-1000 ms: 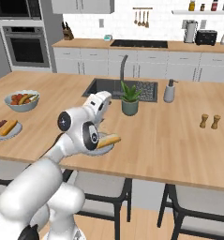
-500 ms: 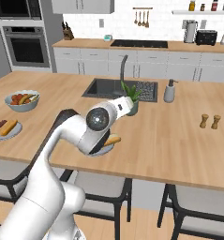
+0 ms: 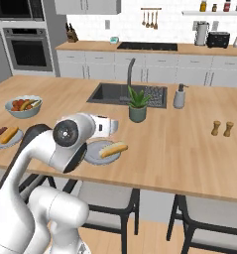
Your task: Place one bun and one sausage from the bowl on each plate.
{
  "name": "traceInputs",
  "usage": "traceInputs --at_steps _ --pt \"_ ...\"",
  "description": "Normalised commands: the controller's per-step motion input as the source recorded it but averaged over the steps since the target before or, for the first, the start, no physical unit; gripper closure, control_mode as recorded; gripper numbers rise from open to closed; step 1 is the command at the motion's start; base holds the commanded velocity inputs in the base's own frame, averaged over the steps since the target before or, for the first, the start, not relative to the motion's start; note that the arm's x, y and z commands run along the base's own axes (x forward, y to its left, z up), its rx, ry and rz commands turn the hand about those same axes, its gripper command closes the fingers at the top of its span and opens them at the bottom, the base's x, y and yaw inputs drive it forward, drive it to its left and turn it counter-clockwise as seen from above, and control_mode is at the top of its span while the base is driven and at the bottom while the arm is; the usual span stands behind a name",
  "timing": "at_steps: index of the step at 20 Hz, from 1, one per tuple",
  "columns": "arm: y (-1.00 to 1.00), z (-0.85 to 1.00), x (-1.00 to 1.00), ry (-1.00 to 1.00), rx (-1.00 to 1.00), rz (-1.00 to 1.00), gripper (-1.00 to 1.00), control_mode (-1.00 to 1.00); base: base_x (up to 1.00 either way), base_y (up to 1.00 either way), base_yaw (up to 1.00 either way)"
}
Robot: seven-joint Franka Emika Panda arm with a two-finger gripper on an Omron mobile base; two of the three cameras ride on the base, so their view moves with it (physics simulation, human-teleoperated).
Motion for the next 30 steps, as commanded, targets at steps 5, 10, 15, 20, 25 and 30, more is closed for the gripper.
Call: traceInputs --at_steps 5,10,15,20,25,30 --pt "0.07 -0.08 0.0 0.35 0.34 -0.3 -1.0 -1.0 0.0 0.0 0.0" --pt "0.02 -0.59 0.07 0.3 -0.1 -0.07 -1.0 -1.0 0.0 0.0 0.0" --pt "0.03 -0.52 -0.15 0.64 -0.07 0.26 -1.0 -1.0 0.0 0.0 0.0" --pt "0.19 -0.26 -0.55 0.2 0.09 0.23 -1.0 -1.0 0.0 0.0 0.0" --pt "0.79 -0.04 -0.24 0.0 -0.03 -0.03 -1.0 -1.0 0.0 0.0 0.0" --pt "0.06 0.0 0.0 0.0 0.0 0.0 -1.0 -1.0 0.0 0.0 0.0"
